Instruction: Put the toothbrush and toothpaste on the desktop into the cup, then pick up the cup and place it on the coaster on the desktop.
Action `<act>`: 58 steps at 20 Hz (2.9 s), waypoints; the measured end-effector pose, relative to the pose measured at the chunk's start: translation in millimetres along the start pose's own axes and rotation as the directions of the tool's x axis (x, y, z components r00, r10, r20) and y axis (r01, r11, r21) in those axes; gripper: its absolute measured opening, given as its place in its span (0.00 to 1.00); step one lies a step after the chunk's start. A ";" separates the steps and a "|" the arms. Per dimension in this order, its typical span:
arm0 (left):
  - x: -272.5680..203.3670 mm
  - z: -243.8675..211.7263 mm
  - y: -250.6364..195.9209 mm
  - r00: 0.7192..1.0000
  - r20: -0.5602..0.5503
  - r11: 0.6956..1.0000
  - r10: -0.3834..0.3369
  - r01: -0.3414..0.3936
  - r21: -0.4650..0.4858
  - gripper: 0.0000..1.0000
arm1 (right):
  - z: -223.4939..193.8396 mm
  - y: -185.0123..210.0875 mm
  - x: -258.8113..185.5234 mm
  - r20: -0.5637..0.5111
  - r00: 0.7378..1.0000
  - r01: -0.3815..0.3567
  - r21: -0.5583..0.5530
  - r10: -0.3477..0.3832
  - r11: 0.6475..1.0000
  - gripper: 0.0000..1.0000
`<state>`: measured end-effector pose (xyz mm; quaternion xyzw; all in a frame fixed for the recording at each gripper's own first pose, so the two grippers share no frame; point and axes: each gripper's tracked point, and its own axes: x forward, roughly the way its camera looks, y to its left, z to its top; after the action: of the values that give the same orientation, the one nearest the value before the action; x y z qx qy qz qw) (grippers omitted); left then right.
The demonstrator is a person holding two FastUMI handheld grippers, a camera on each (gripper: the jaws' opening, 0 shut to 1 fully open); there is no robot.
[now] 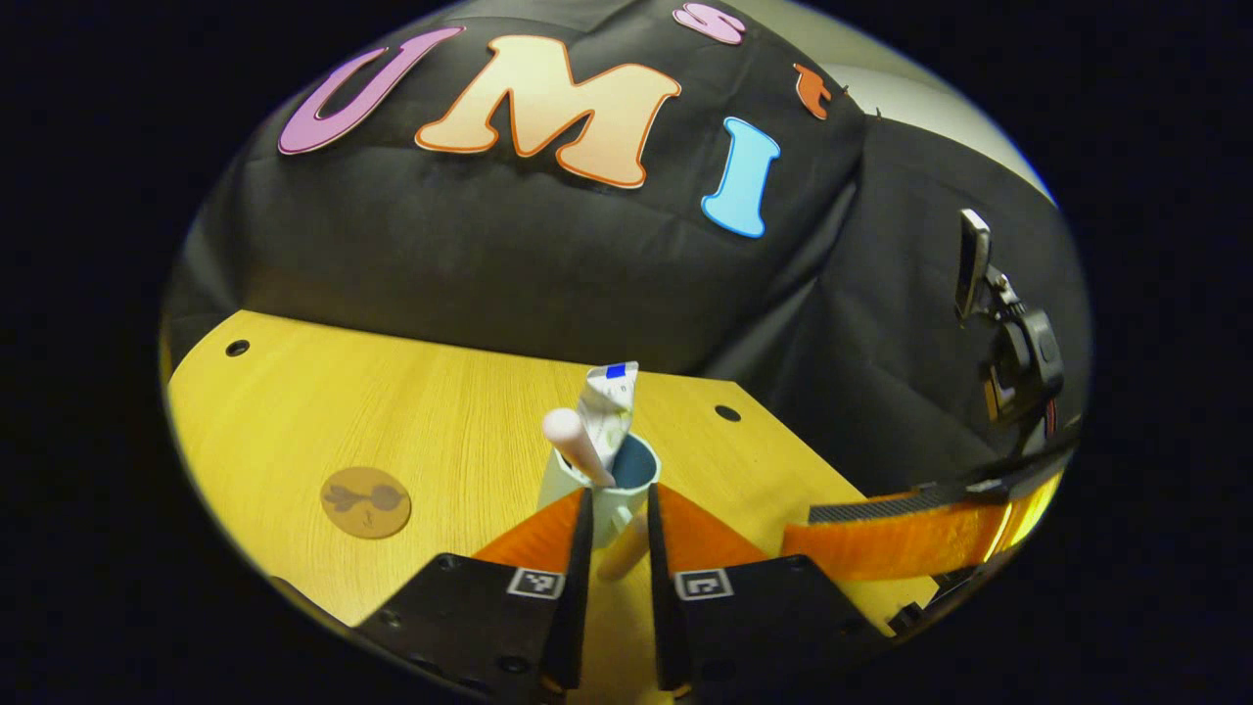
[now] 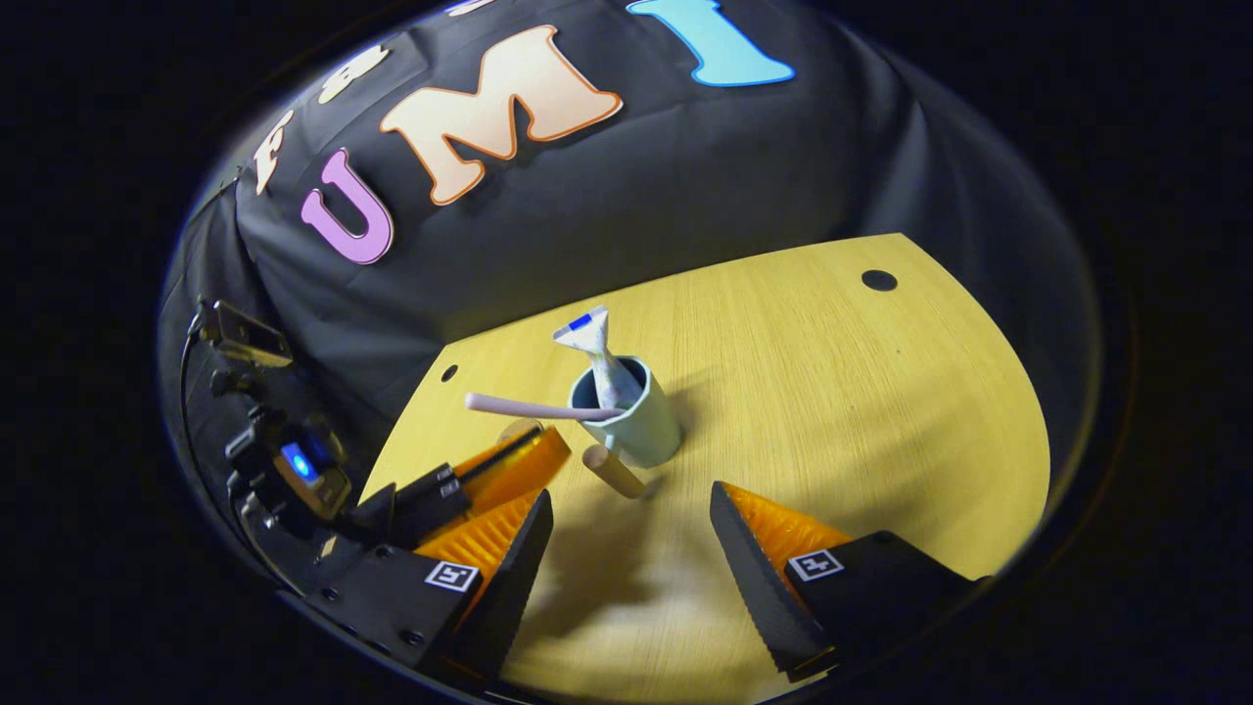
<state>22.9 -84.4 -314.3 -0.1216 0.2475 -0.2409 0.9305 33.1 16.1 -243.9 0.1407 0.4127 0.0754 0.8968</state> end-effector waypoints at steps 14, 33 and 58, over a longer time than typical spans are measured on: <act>-104.6 -6.6 97.3 0.977 -0.003 0.977 0.214 -0.214 -0.027 0.94 | -7.9 19.8 85.8 -0.304 0.947 0.074 -0.100 -0.101 0.992 0.98; -153.0 -11.1 156.3 0.939 -0.023 0.937 0.344 -0.345 -0.052 0.94 | -57.6 -13.5 152.3 -0.460 0.843 0.146 -0.305 -0.280 0.941 0.31; -204.0 -9.9 215.8 0.887 -0.017 0.876 0.462 -0.459 -0.147 0.94 | -69.6 145.3 195.9 -0.430 0.889 -0.058 -0.443 -0.155 0.895 0.37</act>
<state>-53.8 202.7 -315.3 -0.1297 0.2780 0.0073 0.9518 104.2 216.5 -382.3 -0.0996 0.5859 0.1753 0.7849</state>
